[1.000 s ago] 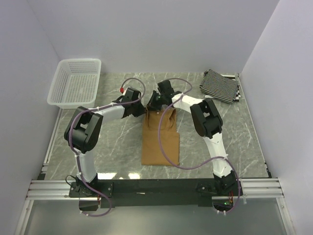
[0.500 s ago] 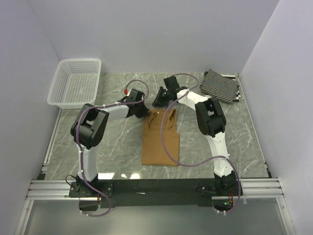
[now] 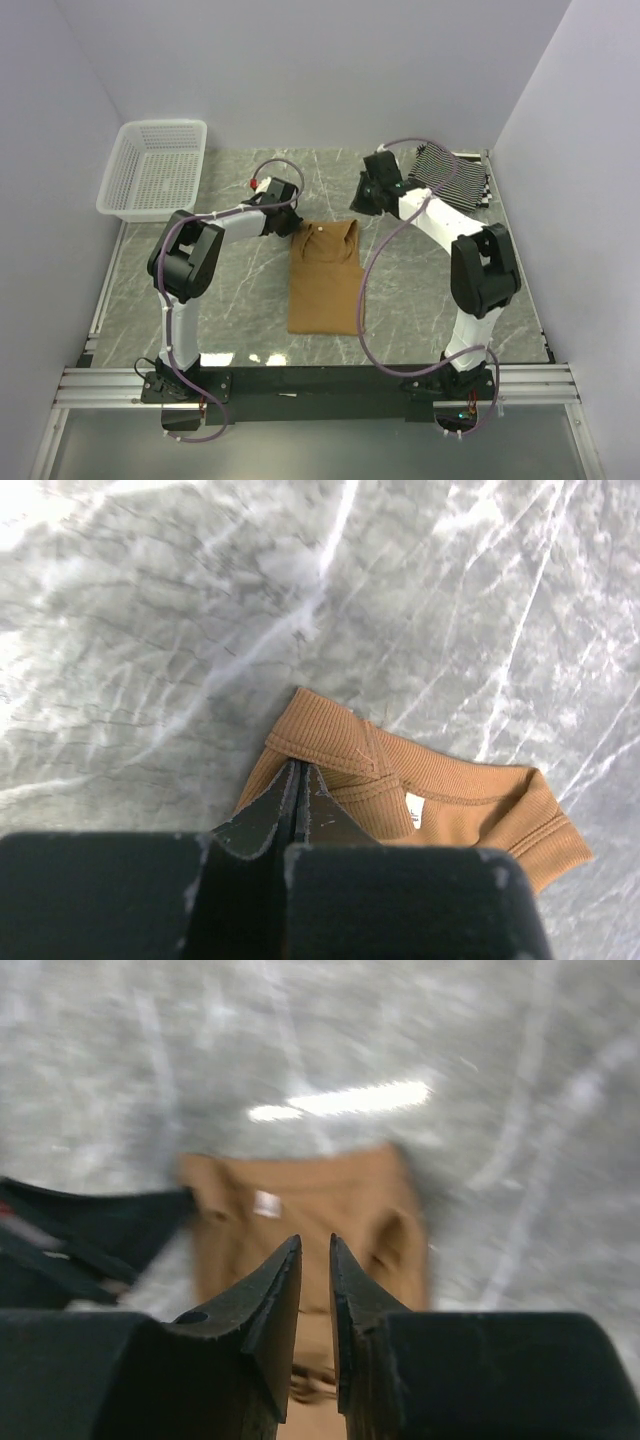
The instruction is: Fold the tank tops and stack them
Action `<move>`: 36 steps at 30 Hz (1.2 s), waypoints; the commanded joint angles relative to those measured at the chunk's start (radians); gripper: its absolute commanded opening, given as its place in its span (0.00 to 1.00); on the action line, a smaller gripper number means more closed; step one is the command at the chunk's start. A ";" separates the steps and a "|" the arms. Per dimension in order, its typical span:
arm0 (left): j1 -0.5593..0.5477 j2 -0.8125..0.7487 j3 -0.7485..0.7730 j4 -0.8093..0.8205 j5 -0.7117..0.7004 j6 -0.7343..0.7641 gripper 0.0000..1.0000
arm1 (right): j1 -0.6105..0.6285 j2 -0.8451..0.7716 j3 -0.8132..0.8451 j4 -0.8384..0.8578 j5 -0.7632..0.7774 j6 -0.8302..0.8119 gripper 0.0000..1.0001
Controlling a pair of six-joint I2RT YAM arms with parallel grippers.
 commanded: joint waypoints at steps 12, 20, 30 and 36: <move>0.005 -0.039 0.088 0.147 0.116 0.132 0.09 | -0.048 -0.102 -0.284 0.176 0.027 -0.052 0.31; -0.018 -0.073 0.092 0.197 0.159 0.155 0.09 | -0.122 -0.107 -0.333 0.239 -0.054 -0.010 0.31; -0.128 0.051 0.140 0.258 0.243 0.072 0.03 | -0.136 0.028 -0.268 0.276 -0.143 0.059 0.30; -0.156 0.135 0.196 0.259 0.268 0.046 0.01 | -0.136 0.074 -0.250 0.308 -0.188 0.100 0.29</move>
